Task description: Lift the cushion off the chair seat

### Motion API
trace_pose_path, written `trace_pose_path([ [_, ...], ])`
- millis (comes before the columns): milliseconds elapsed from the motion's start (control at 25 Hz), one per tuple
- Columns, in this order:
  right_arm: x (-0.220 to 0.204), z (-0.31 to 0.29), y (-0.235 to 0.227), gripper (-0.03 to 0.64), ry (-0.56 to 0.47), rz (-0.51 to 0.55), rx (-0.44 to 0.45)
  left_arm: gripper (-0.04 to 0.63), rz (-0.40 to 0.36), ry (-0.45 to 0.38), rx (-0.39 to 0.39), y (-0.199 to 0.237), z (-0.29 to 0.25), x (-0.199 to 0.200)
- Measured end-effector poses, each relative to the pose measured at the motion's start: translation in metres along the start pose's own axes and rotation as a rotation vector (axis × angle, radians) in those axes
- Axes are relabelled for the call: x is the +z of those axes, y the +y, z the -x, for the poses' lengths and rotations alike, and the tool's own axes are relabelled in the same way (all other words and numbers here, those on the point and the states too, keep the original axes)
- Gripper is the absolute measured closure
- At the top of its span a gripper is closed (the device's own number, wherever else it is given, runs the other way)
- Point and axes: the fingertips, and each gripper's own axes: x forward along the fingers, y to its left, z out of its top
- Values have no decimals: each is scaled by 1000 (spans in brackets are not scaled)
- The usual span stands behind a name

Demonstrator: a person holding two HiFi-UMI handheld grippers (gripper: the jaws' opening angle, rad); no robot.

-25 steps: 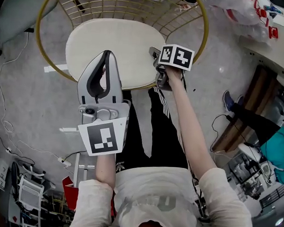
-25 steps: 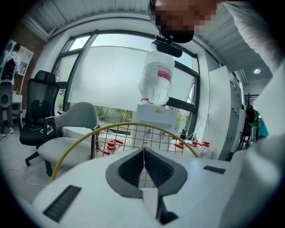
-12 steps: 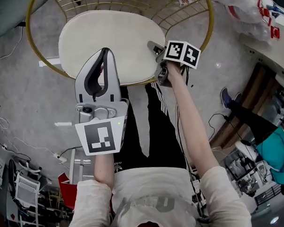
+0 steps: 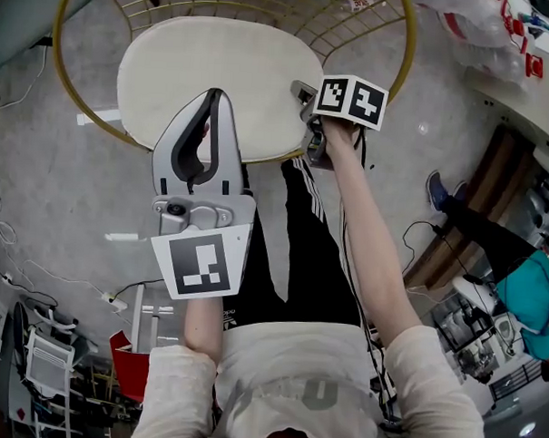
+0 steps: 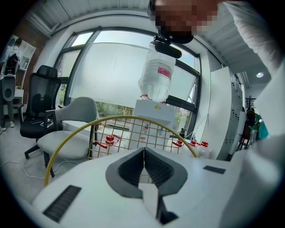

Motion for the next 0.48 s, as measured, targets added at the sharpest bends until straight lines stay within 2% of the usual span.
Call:
trace_pose_path([
  [480,-3,15,-3,442,42,3,-86,581,-5,-17,20,0,9,12],
])
